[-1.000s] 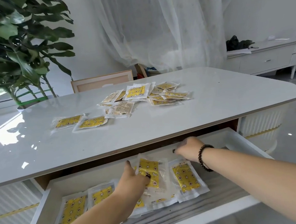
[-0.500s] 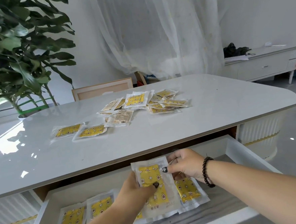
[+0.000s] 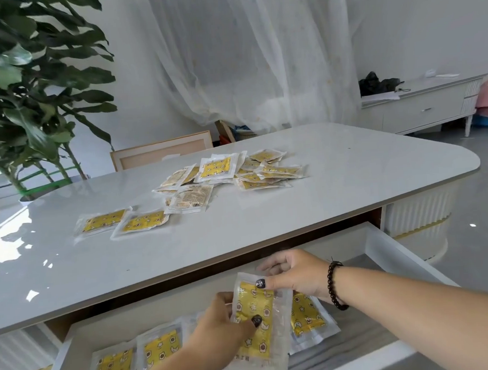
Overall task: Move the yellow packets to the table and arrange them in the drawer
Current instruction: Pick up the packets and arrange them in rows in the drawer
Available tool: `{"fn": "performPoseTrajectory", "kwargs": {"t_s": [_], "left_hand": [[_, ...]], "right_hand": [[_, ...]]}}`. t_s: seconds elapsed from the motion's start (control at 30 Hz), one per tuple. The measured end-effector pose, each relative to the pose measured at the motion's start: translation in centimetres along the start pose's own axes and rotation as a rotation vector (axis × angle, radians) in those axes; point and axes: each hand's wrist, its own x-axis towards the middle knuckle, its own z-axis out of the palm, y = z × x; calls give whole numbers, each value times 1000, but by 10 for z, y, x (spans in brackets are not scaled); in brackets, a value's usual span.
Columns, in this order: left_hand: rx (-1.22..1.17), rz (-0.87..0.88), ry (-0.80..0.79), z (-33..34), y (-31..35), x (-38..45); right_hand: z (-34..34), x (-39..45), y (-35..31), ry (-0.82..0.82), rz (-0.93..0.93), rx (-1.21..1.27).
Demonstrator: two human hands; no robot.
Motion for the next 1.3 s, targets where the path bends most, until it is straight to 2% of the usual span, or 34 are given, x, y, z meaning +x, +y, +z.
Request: {"fn": "performPoseTrajectory", "kwargs": {"t_s": [0.1, 0.2, 0.37, 0.5, 0.63, 0.7, 0.8, 0.93, 1.1, 1.2, 1.3], "left_hand": [[68, 14, -30, 3, 1, -1], [69, 22, -31, 4, 4, -3], [-261, -104, -19, -4, 6, -1], [-325, -143, 33, -2, 2, 3], [-299, -94, 241, -8, -4, 7], [-269, -67, 289, -11, -6, 7], [-254, -33, 254, -13, -3, 3], [-156, 67, 131, -6, -1, -1], [-123, 119, 137, -1, 3, -4], [-179, 88, 163, -3, 5, -4], [-176, 49, 163, -4, 7, -6]], "right_hand": [[5, -1, 1, -95, 45, -8], [5, -1, 2, -93, 44, -59], [-8, 6, 5, 34, 122, 151], [-13, 8, 7, 97, 164, 128], [-11, 3, 4, -51, 201, 184], [-5, -1, 2, -132, 217, 133], [3, -5, 1, -158, 232, 14], [1, -8, 1, -189, 117, -240], [-3, -8, 2, -271, 116, -172], [-26, -6, 10, -212, 233, -108], [-63, -6, 20, -16, 393, -107]]}}
